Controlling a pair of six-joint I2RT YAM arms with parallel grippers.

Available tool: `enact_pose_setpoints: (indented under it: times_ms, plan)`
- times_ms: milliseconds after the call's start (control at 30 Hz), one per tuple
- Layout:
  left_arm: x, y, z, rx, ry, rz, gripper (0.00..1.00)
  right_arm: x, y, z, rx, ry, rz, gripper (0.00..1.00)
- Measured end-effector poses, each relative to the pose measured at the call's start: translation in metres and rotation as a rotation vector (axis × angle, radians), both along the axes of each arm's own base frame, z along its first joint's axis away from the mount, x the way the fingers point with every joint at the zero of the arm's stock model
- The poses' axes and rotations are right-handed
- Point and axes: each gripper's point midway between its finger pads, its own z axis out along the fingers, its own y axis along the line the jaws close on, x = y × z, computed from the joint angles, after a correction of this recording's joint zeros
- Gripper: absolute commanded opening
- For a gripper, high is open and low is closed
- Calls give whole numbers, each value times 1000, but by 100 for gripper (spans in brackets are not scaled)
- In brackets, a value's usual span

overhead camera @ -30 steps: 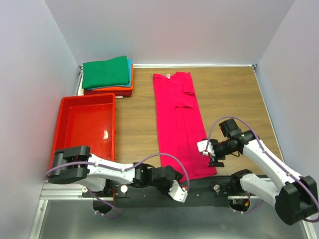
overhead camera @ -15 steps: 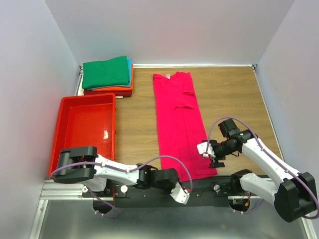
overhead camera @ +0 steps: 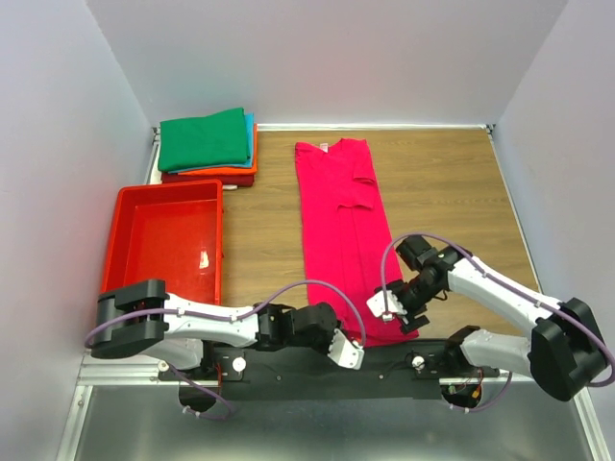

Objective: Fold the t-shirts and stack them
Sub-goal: Fold the tshirt

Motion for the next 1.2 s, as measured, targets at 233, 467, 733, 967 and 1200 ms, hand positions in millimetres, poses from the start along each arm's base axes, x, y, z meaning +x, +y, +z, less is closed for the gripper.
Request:
enact_pose_setpoints:
  times_ms: [233, 467, 733, 967, 1200]
  plan:
    - [-5, 0, 3, -7, 25, -24, 18, -6, 5, -7, -49, 6, 39, 76]
    - [-12, 4, 8, -11, 50, -55, 59, 1, 10, -1, -48, 5, -27, 76]
    - [-35, 8, 4, 19, 74, -126, 64, 2, 9, 0, -51, 6, -52, 77]
    - [-47, 1, -19, 104, 83, -157, 61, 2, 10, 0, -51, 8, -58, 77]
    - [-40, -4, -26, 123, 53, -131, 28, 3, 11, 5, -36, -8, -71, 77]
